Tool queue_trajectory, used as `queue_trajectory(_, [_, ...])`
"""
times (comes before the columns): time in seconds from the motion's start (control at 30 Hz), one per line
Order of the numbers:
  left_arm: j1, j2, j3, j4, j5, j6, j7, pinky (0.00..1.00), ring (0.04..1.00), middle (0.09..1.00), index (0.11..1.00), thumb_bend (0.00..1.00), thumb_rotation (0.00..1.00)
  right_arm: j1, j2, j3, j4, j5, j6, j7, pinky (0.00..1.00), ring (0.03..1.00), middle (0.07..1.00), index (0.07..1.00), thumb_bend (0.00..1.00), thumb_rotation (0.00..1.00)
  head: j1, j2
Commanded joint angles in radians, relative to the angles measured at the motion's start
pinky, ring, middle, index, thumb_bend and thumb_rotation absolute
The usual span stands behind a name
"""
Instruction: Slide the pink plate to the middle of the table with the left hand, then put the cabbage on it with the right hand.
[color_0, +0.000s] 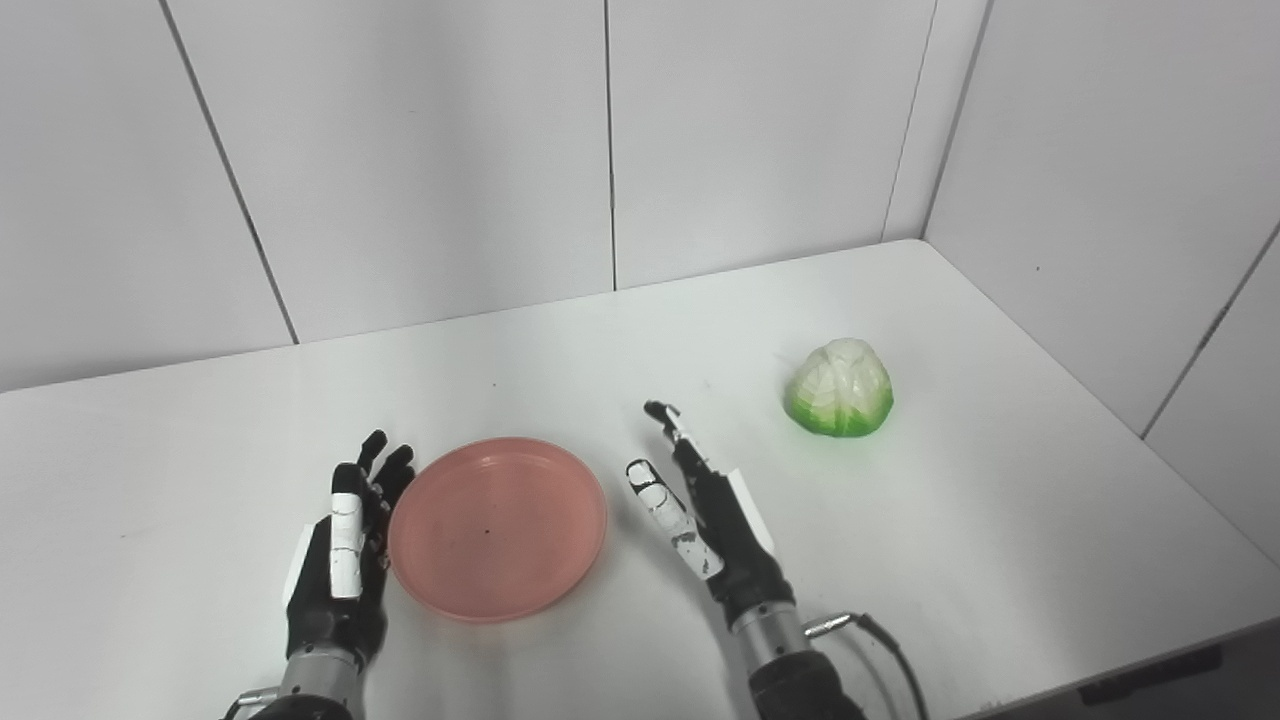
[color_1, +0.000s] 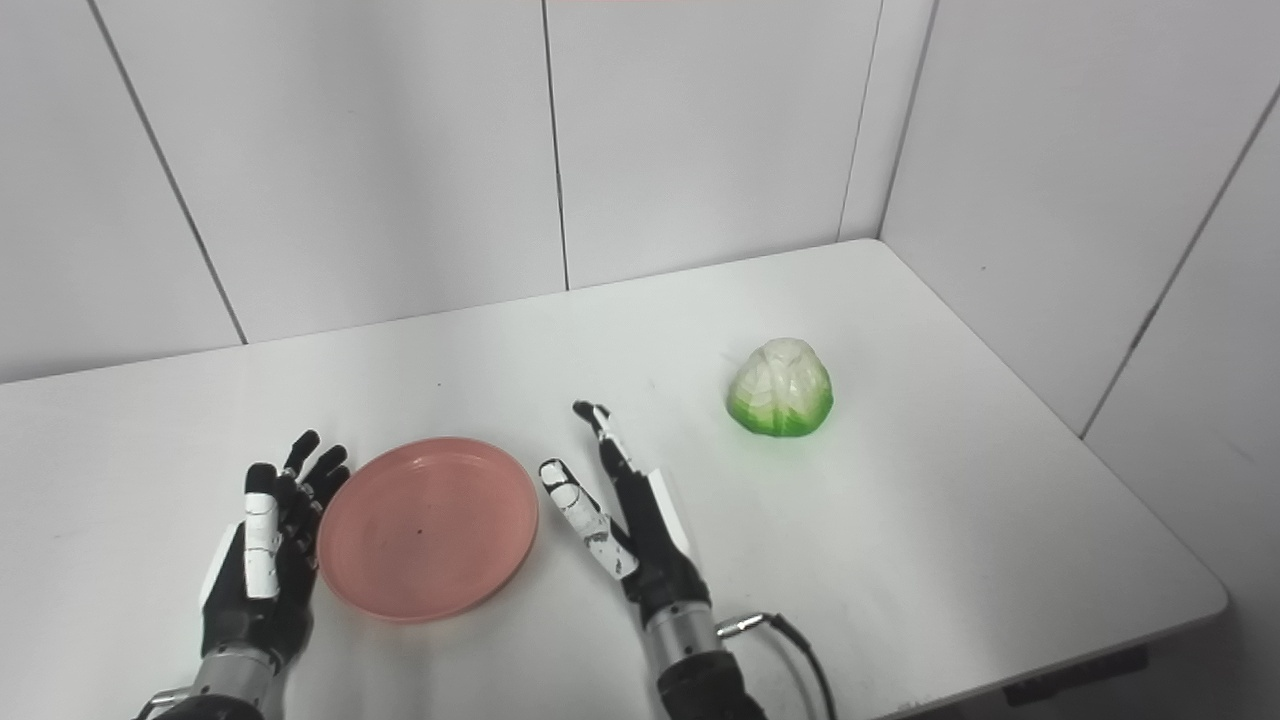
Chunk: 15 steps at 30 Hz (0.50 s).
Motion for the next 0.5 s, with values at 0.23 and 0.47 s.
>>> queue_trajectory(0.23, [-0.024,-0.018,-0.015,0.076,0.015,-0.062,-0.005,1.00,0.942,0.919,0.928,1.00,0.97,-0.117,-0.105,-0.015,-0.143,-0.072,-0.095,0.012,0.79,0.865,0.888,0.870,0.75,0.92,0.030,-0.023])
queue_trajectory(0.47, [-0.021,-0.014,-0.019,0.116,0.004,-0.121,-0.027,0.98,0.937,0.906,0.940,1.00,0.95,-0.152,-0.143,-0.042,-0.209,-0.115,-0.076,0.021,0.63,0.829,0.847,0.810,0.73,0.87,0.054,-0.058])
